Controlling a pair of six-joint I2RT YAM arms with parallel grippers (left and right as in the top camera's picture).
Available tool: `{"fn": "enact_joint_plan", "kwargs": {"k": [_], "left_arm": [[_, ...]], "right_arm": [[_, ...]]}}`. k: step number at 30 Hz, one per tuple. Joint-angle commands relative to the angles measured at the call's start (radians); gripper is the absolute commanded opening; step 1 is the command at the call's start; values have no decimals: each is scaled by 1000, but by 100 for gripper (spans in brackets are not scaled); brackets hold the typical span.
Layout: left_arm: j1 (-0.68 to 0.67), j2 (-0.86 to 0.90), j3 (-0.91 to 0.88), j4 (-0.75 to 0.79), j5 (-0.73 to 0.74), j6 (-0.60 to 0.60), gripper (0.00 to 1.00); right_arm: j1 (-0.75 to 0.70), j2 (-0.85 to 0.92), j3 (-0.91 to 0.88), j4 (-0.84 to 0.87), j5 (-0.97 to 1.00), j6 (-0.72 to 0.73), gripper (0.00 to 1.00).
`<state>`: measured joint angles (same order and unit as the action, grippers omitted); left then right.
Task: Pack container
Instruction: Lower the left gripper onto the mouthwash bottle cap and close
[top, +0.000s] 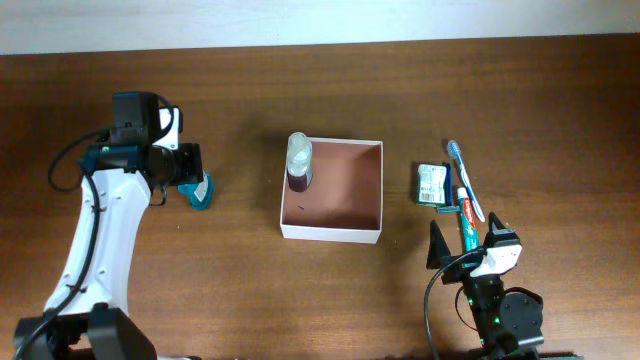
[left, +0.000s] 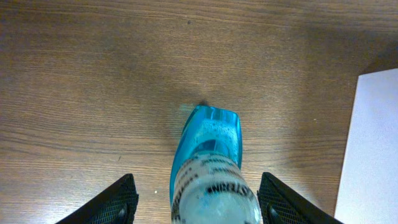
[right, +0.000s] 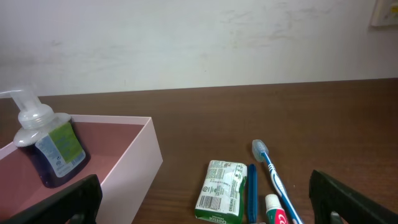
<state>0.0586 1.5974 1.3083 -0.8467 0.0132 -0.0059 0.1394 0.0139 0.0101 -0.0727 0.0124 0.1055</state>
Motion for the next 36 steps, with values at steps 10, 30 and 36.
{"fn": "enact_joint_plan", "kwargs": {"k": [10,30,36], "left_arm": [[3,18,14,35,18,0,50],[3,26,14,54,18,-1,50],[3,27,14,54,18,-1,48]], "right_arm": [[5,-10,-5,-7,-2,-1,98],[5,-10,-5,-7,-2,-1,98],[5,-10,-5,-7,-2,-1,98]]}}
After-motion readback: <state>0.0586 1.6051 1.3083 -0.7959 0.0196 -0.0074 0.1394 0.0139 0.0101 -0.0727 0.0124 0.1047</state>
